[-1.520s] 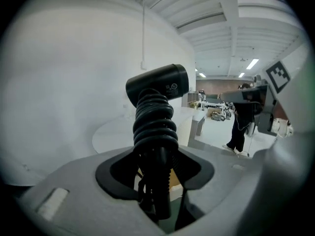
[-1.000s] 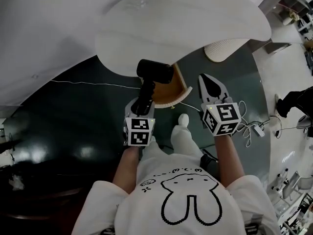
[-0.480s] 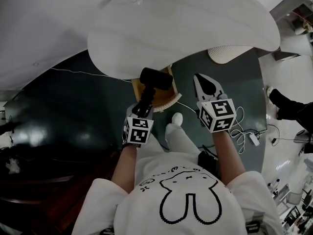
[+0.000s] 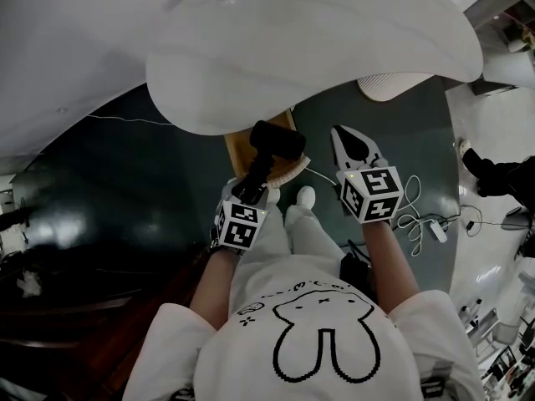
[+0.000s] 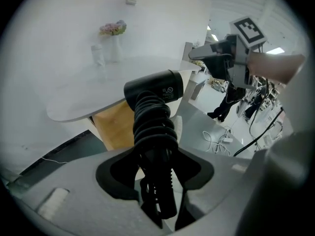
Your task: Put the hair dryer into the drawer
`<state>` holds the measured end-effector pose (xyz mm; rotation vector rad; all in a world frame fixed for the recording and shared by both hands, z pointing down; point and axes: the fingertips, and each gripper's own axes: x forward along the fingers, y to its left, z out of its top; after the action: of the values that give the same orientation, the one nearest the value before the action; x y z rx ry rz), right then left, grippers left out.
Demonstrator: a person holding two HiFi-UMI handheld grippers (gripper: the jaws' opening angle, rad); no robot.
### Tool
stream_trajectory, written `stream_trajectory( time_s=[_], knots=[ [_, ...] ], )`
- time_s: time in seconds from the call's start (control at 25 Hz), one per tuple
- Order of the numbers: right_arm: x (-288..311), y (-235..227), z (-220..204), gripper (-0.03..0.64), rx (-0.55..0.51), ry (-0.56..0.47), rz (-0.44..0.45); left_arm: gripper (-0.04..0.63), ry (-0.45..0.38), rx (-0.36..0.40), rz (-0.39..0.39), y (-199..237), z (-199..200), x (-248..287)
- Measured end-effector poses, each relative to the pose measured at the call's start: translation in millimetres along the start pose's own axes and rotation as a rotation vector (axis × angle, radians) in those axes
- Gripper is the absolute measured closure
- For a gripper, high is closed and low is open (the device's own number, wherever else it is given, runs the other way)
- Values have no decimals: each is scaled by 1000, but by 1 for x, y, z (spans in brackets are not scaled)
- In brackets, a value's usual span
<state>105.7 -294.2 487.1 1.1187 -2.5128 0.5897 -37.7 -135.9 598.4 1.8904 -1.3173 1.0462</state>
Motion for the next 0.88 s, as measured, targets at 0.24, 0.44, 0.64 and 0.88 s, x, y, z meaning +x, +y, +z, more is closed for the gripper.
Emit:
stream_trajectory(
  time_s=[0.24, 0.44, 0.64, 0.88],
  knots=[
    [3, 5, -8, 618, 13, 23, -29, 390, 83, 31, -62, -3, -16, 14],
    [3, 10, -16, 619, 23, 40, -61, 390, 135, 31, -93, 7, -22, 26],
    [0, 18, -26, 618, 25, 49, -88, 391, 197, 33, -82, 26, -26, 38],
    [-9, 22, -38, 618, 39, 62, -125, 391, 241, 35, -46, 44, -23, 52]
  ],
)
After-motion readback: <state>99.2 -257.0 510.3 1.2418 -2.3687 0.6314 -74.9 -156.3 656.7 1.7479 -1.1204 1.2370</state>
